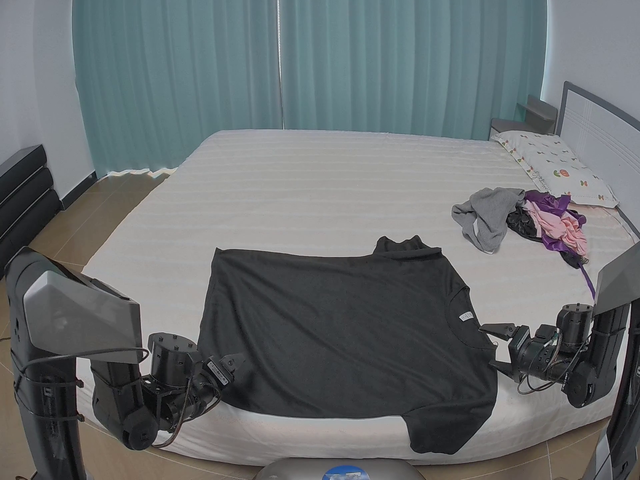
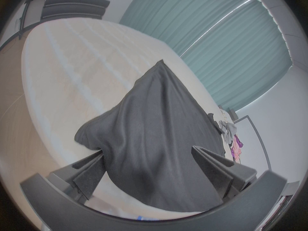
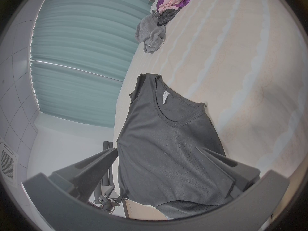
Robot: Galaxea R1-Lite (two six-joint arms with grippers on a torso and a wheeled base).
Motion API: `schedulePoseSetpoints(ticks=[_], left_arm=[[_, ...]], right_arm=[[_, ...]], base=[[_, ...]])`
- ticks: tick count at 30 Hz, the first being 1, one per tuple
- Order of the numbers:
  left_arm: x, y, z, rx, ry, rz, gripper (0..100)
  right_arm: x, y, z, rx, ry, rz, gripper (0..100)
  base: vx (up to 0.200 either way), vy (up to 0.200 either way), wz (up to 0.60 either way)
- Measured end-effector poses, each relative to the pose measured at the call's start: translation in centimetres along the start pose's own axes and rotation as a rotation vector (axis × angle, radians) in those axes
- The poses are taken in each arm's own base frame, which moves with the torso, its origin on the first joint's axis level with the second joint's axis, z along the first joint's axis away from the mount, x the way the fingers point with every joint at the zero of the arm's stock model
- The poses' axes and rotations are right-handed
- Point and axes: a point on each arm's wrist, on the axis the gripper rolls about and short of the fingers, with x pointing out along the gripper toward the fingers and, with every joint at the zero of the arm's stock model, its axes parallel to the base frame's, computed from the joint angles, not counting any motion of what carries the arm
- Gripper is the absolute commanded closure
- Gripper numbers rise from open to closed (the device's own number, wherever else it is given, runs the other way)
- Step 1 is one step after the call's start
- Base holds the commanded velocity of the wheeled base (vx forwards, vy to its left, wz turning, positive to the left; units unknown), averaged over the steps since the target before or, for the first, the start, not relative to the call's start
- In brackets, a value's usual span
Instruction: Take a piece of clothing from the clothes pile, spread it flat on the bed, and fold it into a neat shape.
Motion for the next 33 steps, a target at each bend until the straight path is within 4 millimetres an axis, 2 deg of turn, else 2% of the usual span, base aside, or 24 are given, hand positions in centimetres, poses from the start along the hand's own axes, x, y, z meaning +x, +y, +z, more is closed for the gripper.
schedulePoseSetpoints(ticks=[3,8,19,24,33], left_arm=[[0.6,0.0,-0.1,0.028,-0.053,-0.019,0],[0.7,1.1,-0.3,0.05,-0.097,0.021,0],[-1.8,4.6,2.1,0.043,-0.162,0.166,0],[-2.8,5.0,2.2,0.043,-0.153,0.183,0],[-2.7,5.1,2.7,0.011,-0.056,0.082,0]], right_arm=[[0.0,0.0,0.0,0.0,-0.001,-0.001,0],[0.0,0.0,0.0,-0.001,-0.001,-0.001,0],[0.0,0.0,0.0,-0.002,0.0,-0.002,0],[0.0,0.0,-0.1,-0.002,0.0,-0.003,0],[0.0,0.0,0.0,-0.002,0.0,-0.002,0]], base=[[0.0,0.0,0.0],[0.0,0.0,0.0],[0.0,0.0,0.0],[0.0,0.0,0.0],[0.0,0.0,0.0]])
